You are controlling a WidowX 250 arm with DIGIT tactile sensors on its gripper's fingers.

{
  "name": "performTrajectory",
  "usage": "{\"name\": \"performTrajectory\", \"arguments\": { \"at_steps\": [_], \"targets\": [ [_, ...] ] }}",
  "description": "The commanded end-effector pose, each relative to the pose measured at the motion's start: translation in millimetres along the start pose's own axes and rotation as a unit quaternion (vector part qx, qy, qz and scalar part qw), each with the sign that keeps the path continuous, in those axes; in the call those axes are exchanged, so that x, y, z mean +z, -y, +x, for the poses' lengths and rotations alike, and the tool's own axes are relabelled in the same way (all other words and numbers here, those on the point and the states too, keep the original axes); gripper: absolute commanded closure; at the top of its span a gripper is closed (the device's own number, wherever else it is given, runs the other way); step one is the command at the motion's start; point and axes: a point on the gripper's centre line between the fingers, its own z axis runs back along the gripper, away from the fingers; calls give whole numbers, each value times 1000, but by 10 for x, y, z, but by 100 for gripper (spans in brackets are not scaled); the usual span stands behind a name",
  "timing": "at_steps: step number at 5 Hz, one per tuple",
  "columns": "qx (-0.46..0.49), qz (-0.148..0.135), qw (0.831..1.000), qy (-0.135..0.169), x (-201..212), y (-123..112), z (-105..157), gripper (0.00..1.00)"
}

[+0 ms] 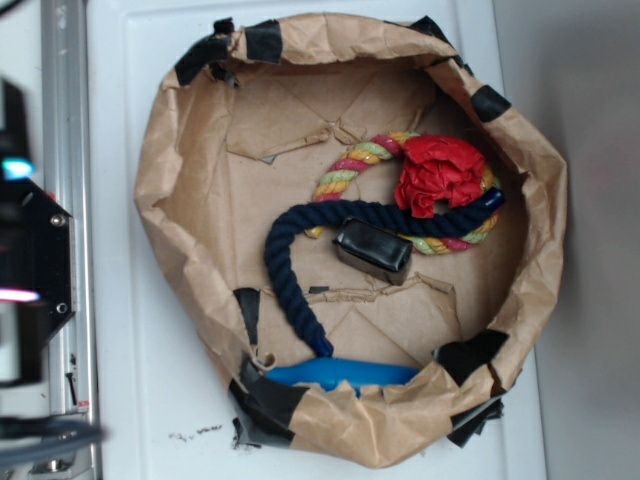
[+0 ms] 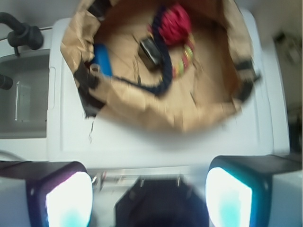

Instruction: Grab the blue bottle.

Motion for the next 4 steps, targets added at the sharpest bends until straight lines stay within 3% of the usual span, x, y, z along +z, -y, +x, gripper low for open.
{"name": "performTrajectory", "arguments": {
  "at_steps": [1,2,3,4],
  "targets": [
    [-49,-23,997,62,-747,-359,743,0],
    [-113,-30,991,68,-1181,-296,982,0],
    [-242,-20,969,53,-1511,62,989,0],
    [-354,-65,930,72,-1508,535,832,0]
  ]
}}
